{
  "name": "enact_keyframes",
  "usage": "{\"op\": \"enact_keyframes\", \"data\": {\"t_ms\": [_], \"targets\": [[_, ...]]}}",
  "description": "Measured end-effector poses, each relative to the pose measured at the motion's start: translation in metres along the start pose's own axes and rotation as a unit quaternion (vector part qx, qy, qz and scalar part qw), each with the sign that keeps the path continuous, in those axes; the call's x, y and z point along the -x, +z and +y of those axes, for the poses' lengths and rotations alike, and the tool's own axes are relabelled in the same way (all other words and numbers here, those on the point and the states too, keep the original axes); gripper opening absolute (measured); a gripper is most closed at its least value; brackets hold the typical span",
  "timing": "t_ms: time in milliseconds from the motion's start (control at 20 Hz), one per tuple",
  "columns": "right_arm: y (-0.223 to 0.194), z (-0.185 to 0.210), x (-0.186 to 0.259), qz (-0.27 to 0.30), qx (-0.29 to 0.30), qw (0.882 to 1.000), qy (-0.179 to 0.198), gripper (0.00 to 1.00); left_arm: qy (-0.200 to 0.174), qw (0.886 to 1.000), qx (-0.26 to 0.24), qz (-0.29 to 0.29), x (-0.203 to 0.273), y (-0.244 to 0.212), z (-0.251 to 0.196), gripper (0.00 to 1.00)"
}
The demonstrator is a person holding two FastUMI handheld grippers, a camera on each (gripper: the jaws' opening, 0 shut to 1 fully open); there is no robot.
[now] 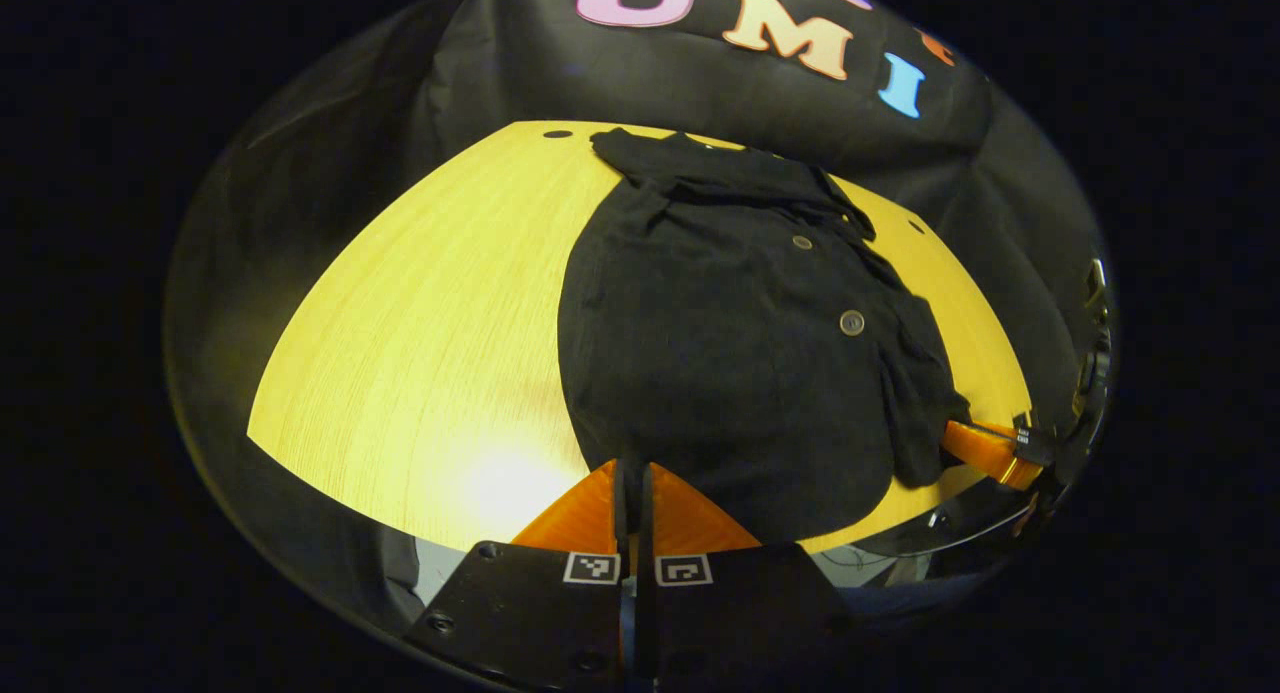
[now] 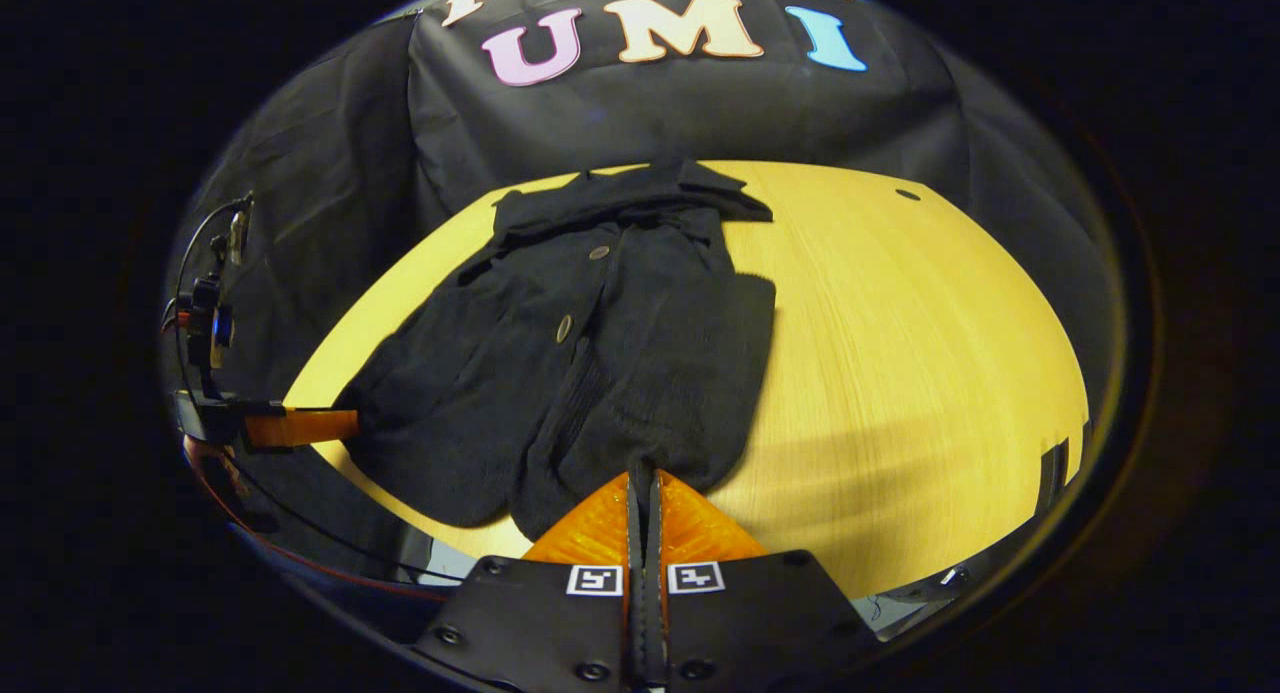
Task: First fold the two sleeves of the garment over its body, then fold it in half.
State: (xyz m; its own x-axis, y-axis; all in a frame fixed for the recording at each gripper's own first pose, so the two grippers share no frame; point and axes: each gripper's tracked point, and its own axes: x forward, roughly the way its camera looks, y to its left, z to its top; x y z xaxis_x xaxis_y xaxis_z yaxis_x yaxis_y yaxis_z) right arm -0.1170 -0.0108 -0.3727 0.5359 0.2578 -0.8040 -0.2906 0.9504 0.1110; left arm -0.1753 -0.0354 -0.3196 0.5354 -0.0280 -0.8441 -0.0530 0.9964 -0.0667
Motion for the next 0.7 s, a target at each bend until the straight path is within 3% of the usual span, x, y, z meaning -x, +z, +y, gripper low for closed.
{"op": "enact_keyframes", "data": {"t_ms": [300,700], "targets": [[0.062,-0.005,0.006,-0.042,0.01,0.999,0.009,0.02,-0.003,0.998,0.017,-0.068,0.001,0.071,-0.01,0.0],[0.143,0.008,-0.013,-0.084,0.011,0.996,-0.009,0.02,-0.03,0.994,-0.008,-0.102,-0.025,0.156,-0.017,0.0]]}}
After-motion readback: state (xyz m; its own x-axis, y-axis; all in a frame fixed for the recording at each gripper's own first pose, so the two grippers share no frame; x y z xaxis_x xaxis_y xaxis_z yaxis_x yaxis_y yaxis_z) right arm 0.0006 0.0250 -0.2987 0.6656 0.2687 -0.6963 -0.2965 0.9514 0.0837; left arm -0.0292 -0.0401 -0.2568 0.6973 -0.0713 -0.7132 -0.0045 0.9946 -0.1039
